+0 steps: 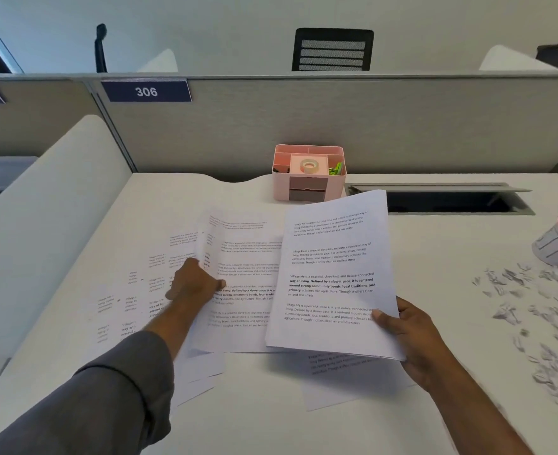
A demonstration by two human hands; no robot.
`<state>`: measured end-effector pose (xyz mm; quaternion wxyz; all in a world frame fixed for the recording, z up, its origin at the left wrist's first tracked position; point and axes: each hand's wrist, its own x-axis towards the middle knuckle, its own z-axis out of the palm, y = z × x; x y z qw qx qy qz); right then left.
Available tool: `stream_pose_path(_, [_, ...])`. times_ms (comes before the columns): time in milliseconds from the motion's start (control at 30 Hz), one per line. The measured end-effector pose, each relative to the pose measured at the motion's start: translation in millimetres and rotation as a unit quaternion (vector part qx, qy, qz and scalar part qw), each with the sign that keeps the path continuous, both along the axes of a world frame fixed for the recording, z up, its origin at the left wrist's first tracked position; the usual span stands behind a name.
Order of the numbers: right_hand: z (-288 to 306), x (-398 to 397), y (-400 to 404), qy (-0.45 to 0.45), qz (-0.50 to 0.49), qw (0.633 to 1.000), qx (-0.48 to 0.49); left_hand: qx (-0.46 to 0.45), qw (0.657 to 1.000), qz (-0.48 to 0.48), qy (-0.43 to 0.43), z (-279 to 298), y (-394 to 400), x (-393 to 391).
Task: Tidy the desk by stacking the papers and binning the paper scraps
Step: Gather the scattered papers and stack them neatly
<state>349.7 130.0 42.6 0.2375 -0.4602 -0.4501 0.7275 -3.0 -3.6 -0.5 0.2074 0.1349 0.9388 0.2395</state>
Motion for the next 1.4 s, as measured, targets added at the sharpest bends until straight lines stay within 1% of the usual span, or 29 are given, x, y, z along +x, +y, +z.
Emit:
stream_pose_path(133, [1,2,-1,0.001,0.002,1.000,0.005,0.066,0.997,0.017,0.026,-3,-19,2])
stream_pose_path(200, [1,2,-2,0.003,0.004,1.000,0.006,0.060,0.997,0.025,0.038,-7,-30,-3])
stream_pose_path(267, [2,1,-4,0.008,0.007,1.000,0.005,0.020,0.998,0.034,0.048,-11,-38,-10])
stream_pose_path(367, [2,-1,-7,0.022,0.020,1.000,0.006,-0.104,0.992,0.032,0.062,-13,-41,-11])
stream_pose_path(400, [2,-1,-8,0.026,0.023,0.999,0.007,-0.141,0.988,0.021,0.065,-12,-40,-10])
stream_pose_path(467, [1,-2,-9,0.030,0.027,0.999,0.008,-0.175,0.983,-0.015,0.062,-16,-36,-6])
stream_pose_path(533, [1,-3,-9,0.032,0.030,0.999,0.009,-0.163,0.984,-0.057,0.054,-25,-34,-2])
stream_pose_path(633, [1,-1,-9,0.032,0.032,0.999,0.013,-0.107,0.988,-0.090,0.071,-36,-37,5])
stream_pose_path(700, [0,1,-8,0.032,0.030,0.999,0.013,-0.088,0.988,-0.092,0.088,-38,-41,8])
stream_pose_path(833, [-3,2,-10,0.035,0.027,0.999,0.013,-0.078,0.988,-0.085,0.106,-35,-43,10])
stream_pose_path(1000, [-4,-3,-13,0.034,0.030,0.999,0.009,-0.080,0.987,-0.078,0.116,-30,-43,11])
stream_pose_path(1167, [-5,-3,-16,0.041,0.032,0.999,0.004,-0.078,0.983,-0.068,0.152,-26,-41,20])
stream_pose_path(1300, [-6,-4,-18,0.036,0.035,0.999,0.006,-0.057,0.990,-0.049,0.122,-20,-40,23])
stream_pose_path(1400, [-6,-4,-18,0.032,0.038,0.999,0.010,-0.079,0.992,-0.040,0.091,-21,-38,24])
